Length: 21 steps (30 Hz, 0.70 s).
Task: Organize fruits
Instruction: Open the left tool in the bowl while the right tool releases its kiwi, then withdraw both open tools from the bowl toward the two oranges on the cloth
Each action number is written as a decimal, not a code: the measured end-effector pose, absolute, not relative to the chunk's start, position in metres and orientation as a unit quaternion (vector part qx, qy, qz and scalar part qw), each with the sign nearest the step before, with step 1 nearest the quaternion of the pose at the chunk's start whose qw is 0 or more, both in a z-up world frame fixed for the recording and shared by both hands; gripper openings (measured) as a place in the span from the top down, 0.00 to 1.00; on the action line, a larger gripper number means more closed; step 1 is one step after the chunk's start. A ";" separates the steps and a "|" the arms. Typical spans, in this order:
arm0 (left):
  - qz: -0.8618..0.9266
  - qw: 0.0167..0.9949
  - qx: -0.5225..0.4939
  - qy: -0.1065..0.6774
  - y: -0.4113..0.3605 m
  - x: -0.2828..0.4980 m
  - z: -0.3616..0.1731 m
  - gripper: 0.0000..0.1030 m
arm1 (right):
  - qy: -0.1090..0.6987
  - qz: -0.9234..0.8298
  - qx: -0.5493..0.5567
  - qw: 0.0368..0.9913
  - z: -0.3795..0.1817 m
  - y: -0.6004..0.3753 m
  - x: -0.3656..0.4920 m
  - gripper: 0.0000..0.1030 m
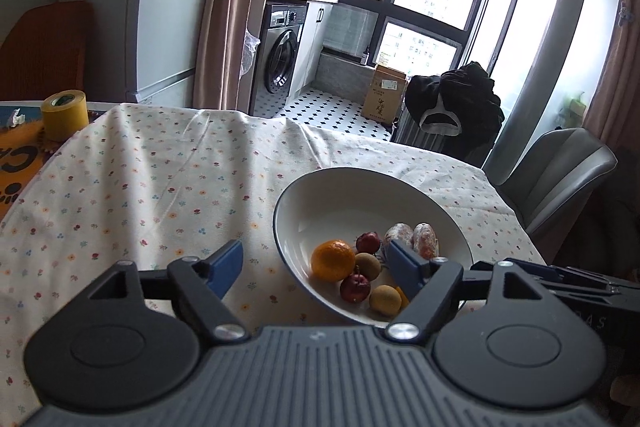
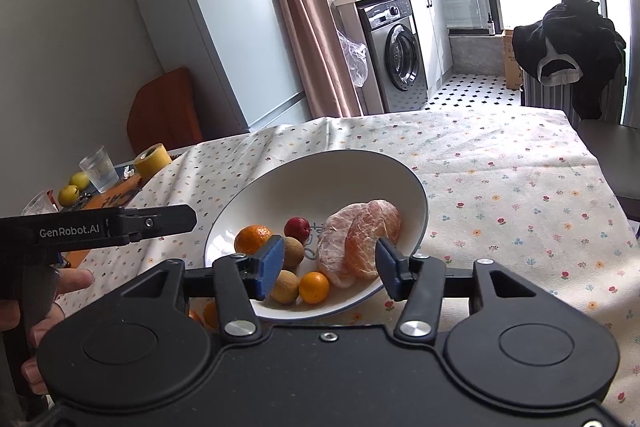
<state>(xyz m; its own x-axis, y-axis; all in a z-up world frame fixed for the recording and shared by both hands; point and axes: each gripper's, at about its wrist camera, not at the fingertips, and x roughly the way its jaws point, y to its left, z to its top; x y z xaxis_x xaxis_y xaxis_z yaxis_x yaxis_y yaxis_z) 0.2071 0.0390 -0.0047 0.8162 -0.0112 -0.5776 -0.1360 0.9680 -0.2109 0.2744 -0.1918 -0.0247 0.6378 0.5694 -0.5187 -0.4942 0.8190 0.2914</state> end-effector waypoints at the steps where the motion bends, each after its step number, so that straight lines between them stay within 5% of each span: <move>1: 0.034 0.945 -0.122 0.300 0.039 0.204 -0.003 0.23 | 0.306 0.295 0.061 0.903 -0.024 -0.192 0.272 0.46; 13: 0.054 0.953 -0.139 0.263 0.048 0.166 0.011 0.02 | 0.286 0.299 0.070 0.907 -0.013 -0.197 0.246 0.08; 21: 0.074 0.954 -0.125 0.262 0.052 0.150 0.017 0.00 | 0.279 0.313 0.068 0.905 -0.009 -0.193 0.228 0.00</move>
<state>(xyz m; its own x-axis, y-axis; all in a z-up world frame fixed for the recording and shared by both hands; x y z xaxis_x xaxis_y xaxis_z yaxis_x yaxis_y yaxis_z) 0.1500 0.0522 0.0173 0.8521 0.0761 -0.5178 -0.2073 0.9576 -0.2003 0.2279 -0.1934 -0.0094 0.6491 0.6047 -0.4616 -0.5284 0.7949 0.2983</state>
